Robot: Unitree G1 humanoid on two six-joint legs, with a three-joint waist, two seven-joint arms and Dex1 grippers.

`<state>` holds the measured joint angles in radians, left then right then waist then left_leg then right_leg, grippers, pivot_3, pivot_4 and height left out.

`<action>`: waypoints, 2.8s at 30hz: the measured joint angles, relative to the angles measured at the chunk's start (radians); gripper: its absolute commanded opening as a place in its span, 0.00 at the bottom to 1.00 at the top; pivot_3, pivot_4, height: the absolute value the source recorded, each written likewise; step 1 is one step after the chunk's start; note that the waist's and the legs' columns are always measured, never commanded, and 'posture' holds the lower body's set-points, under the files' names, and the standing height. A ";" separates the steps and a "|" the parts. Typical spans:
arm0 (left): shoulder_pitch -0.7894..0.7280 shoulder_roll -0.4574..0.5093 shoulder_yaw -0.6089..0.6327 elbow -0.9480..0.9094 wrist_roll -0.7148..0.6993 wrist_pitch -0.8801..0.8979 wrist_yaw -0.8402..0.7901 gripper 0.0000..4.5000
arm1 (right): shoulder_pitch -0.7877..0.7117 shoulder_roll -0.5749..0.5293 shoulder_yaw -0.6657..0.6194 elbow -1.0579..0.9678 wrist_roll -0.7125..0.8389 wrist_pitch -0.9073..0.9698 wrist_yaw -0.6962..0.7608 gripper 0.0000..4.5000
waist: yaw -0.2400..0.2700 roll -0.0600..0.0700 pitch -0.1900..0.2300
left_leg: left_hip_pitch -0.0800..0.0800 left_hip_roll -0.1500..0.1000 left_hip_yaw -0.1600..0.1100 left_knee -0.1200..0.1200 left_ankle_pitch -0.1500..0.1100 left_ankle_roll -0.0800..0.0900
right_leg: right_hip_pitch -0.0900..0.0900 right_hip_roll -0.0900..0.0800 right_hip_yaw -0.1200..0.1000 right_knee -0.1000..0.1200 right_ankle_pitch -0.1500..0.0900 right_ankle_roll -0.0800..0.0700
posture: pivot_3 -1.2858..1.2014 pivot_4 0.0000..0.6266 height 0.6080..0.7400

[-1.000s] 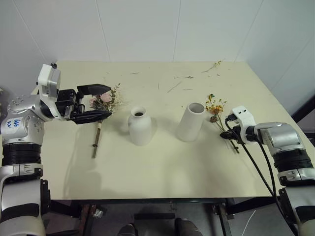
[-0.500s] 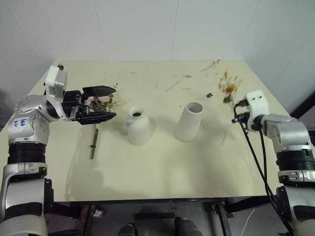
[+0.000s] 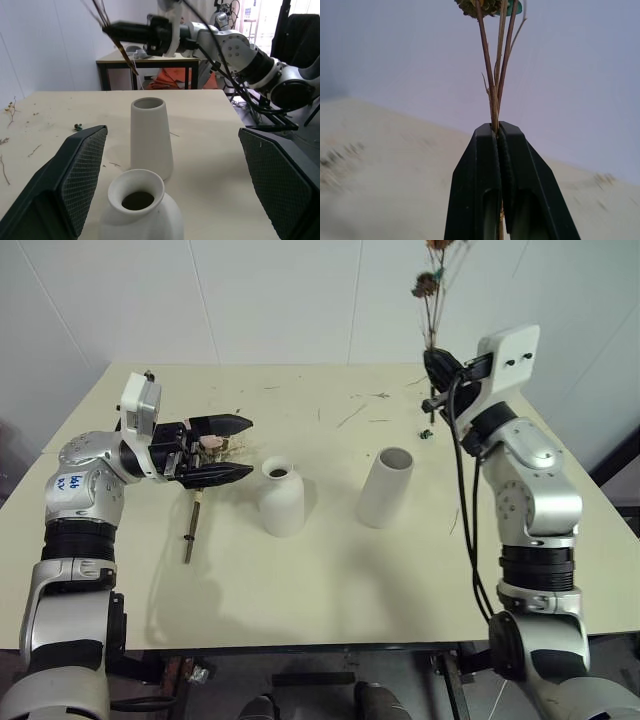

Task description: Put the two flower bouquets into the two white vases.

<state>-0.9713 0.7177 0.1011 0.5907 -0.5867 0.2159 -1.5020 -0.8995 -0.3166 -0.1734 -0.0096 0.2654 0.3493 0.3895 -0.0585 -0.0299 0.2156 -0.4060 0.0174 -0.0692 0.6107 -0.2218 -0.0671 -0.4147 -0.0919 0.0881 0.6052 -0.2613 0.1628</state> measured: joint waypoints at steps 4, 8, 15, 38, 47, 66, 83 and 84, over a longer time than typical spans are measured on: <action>0.000 -0.002 0.000 0.004 0.000 -0.001 0.000 1.00 | 0.011 0.036 0.036 -0.037 0.035 -0.002 0.014 0.01 | 0.002 0.000 0.000 | 0.000 0.000 0.000 0.000 0.000 0.000 | 0.000 0.000 0.000 0.000 0.000 0.000 | 0.52 0.24 1.00; 0.003 -0.002 0.001 -0.001 0.000 -0.003 0.000 1.00 | 0.074 0.048 0.057 -0.058 0.045 -0.007 0.024 0.01 | 0.004 0.000 0.000 | 0.000 0.000 0.000 0.000 0.000 0.000 | 0.000 0.000 0.000 0.000 0.000 0.000 | 0.52 0.24 1.00; 0.031 -0.001 0.008 -0.036 -0.001 0.002 0.000 1.00 | 0.196 0.050 0.067 -0.085 0.045 -0.018 0.026 0.01 | 0.000 0.000 0.000 | 0.000 0.000 0.000 0.000 0.000 0.000 | 0.000 0.000 0.000 0.001 -0.001 -0.001 | 0.52 0.24 1.00; 0.037 0.001 0.018 -0.049 -0.001 0.004 0.000 1.00 | 0.367 0.000 0.080 -0.252 0.123 -0.016 0.065 0.97 | 0.005 0.000 0.000 | 0.001 0.000 -0.001 0.000 0.000 0.000 | 0.000 0.000 0.000 -0.002 -0.002 -0.002 | 0.52 0.24 1.00; 0.036 -0.016 0.017 -0.041 0.000 -0.007 0.000 1.00 | 0.439 -0.129 0.012 -0.408 0.234 0.111 0.094 0.99 | 0.006 0.000 0.000 | 0.001 0.000 -0.001 0.000 0.000 0.000 | 0.000 0.000 0.000 -0.002 -0.002 -0.003 | 0.52 0.24 1.00; 0.027 -0.041 0.040 -0.057 0.044 -0.030 0.099 1.00 | 0.460 -0.420 -0.071 -0.479 0.484 0.273 0.300 0.99 | 0.007 0.000 0.000 | 0.001 0.000 -0.001 0.000 -0.001 0.001 | 0.001 0.000 0.000 -0.005 -0.002 -0.002 | 0.52 0.24 1.00; 0.427 0.004 0.094 -0.734 0.241 0.574 0.955 1.00 | 0.311 -0.665 0.001 -0.230 0.592 0.336 0.865 0.99 | 0.011 -0.001 0.001 | 0.001 0.000 0.000 0.001 -0.002 0.002 | 0.002 0.000 0.000 -0.007 -0.003 -0.001 | 0.52 0.24 1.00; 0.435 -0.001 0.093 -0.755 0.239 0.611 0.973 1.00 | 0.307 -0.665 0.013 -0.220 0.584 0.336 0.871 0.99 | 0.011 -0.001 0.001 | 0.001 0.000 0.000 0.001 -0.002 0.001 | 0.002 -0.001 0.000 -0.008 -0.003 -0.001 | 0.52 0.24 1.00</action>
<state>-0.5365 0.7172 0.1939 -0.1642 -0.3474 0.8271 -0.5291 -0.5929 -0.9820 -0.1606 -0.2297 0.8497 0.6849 1.2602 -0.0475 -0.0308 0.2161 -0.4053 0.0173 -0.0695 0.6119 -0.2237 -0.0657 -0.4127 -0.0924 0.0878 0.5976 -0.2639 0.1616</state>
